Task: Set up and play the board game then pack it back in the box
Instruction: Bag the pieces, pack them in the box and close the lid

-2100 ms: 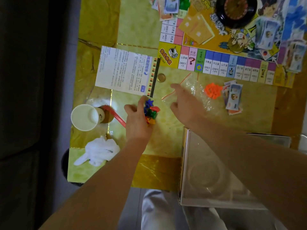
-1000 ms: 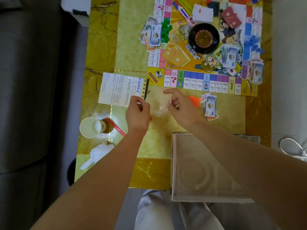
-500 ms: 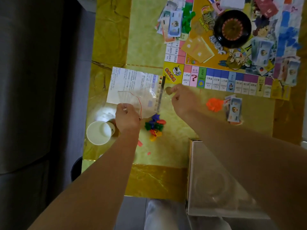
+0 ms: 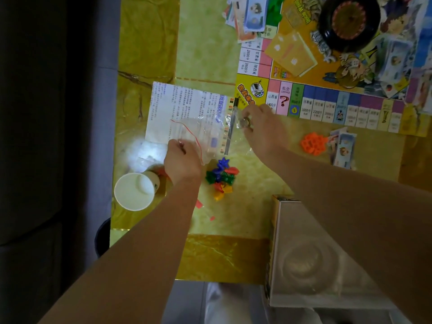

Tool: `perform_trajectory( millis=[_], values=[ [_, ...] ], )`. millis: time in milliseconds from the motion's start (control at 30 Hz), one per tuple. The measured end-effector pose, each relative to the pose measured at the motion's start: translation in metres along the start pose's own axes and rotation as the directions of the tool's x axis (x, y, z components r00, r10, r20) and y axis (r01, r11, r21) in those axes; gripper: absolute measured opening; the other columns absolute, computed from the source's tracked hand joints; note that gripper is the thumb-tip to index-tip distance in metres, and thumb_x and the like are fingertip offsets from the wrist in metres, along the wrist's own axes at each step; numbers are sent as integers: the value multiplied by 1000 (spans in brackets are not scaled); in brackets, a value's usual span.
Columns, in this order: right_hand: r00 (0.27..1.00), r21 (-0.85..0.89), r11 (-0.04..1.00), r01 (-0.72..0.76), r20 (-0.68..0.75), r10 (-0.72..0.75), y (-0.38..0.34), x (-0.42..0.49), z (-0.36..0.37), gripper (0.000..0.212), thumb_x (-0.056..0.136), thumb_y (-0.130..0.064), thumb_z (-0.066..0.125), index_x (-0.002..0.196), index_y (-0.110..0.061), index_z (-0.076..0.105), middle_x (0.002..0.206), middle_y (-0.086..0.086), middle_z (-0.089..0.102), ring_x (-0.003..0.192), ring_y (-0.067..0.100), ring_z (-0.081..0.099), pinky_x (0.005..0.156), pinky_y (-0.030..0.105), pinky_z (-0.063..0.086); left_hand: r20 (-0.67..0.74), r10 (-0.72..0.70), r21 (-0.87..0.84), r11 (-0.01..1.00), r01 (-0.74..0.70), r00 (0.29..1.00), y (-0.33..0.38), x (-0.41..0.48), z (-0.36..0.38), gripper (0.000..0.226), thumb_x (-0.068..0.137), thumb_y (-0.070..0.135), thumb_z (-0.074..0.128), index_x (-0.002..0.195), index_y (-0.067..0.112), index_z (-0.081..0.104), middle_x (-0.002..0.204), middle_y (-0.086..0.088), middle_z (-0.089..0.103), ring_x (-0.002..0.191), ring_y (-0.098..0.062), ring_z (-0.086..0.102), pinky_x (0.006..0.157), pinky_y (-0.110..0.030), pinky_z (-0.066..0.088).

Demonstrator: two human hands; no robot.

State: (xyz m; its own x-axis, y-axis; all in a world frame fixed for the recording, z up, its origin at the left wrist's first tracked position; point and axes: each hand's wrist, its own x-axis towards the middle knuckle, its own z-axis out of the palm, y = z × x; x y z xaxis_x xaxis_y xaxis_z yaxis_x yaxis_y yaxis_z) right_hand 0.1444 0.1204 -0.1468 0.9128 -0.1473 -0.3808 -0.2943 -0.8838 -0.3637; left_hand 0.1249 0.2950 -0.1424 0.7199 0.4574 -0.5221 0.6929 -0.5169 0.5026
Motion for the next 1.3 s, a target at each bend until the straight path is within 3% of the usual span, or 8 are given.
perform_trajectory(
  millis=[200, 367, 600, 733, 900, 1100, 1200, 1300],
  values=[
    [986, 187, 972, -141, 115, 121, 4, 4, -6, 16, 91, -25, 64, 84, -13, 56, 92, 6, 63, 81, 21, 57, 61, 28, 39, 11, -18, -12, 1000, 18, 1000, 6, -2, -8, 18, 97, 17, 39, 83, 6, 45, 75, -6, 51, 73, -23, 46, 65, -26, 29],
    [940, 702, 627, -338, 219, 261, 7, -16, -22, 24, 83, -16, 75, 71, -16, 55, 78, 15, 70, 57, 18, 56, 61, 38, 51, -56, -25, -12, 1000, 24, 998, 18, -9, -19, 21, 98, 14, 36, 99, 3, 55, 85, -7, 53, 79, -21, 44, 65, -22, 24],
    [915, 826, 456, -331, 163, 368, 24, -57, -49, 20, 90, -18, 67, 79, -8, 54, 67, 4, 57, 49, 6, 49, 49, 21, 44, -65, 43, -25, 999, -45, 997, 31, -45, -23, 25, 97, 13, 37, 106, 0, 57, 85, -3, 51, 80, -21, 46, 67, -22, 27],
    [926, 720, 599, -350, 167, 340, 54, -94, -54, 27, 90, -26, 67, 70, -15, 53, 59, -2, 51, 50, 6, 44, 53, 23, 37, -37, 96, -51, 994, -97, 995, 31, -75, -22, 16, 95, 21, 42, 94, 11, 54, 75, 2, 56, 78, -25, 57, 70, -31, 43],
    [924, 609, 695, -382, 257, 282, 85, -163, -52, 24, 86, -20, 69, 67, -21, 53, 61, -5, 53, 52, 1, 45, 53, 17, 37, -43, 207, -45, 977, -209, 977, 18, -125, -20, 14, 94, 22, 46, 85, 11, 50, 62, 10, 48, 67, -16, 49, 62, -24, 32],
    [903, 519, 745, -419, 322, 283, 123, -240, -39, 29, 82, -15, 68, 60, -16, 50, 58, -2, 47, 59, 9, 42, 51, 18, 33, -29, 236, -129, 963, -237, 971, -11, -178, -10, 7, 90, 23, 49, 89, 16, 50, 73, -1, 63, 75, -26, 63, 76, -40, 52],
    [846, 309, 835, -456, 442, 298, 137, -264, -31, 19, 86, -19, 67, 69, -17, 56, 62, -5, 49, 61, 8, 45, 45, 10, 32, -30, 256, -102, 961, -257, 966, -21, -198, -11, 6, 87, 18, 50, 93, 15, 51, 75, 2, 62, 76, -24, 60, 74, -33, 49],
    [794, 147, 889, -435, 528, 301, 141, -273, -25, 11, 91, -16, 56, 83, -14, 63, 80, 1, 60, 82, 18, 58, 63, 17, 45, -38, 276, -109, 954, -279, 960, -27, -211, -13, 6, 86, 14, 51, 91, 17, 50, 69, 6, 57, 71, -21, 58, 69, -29, 44]
  ],
)
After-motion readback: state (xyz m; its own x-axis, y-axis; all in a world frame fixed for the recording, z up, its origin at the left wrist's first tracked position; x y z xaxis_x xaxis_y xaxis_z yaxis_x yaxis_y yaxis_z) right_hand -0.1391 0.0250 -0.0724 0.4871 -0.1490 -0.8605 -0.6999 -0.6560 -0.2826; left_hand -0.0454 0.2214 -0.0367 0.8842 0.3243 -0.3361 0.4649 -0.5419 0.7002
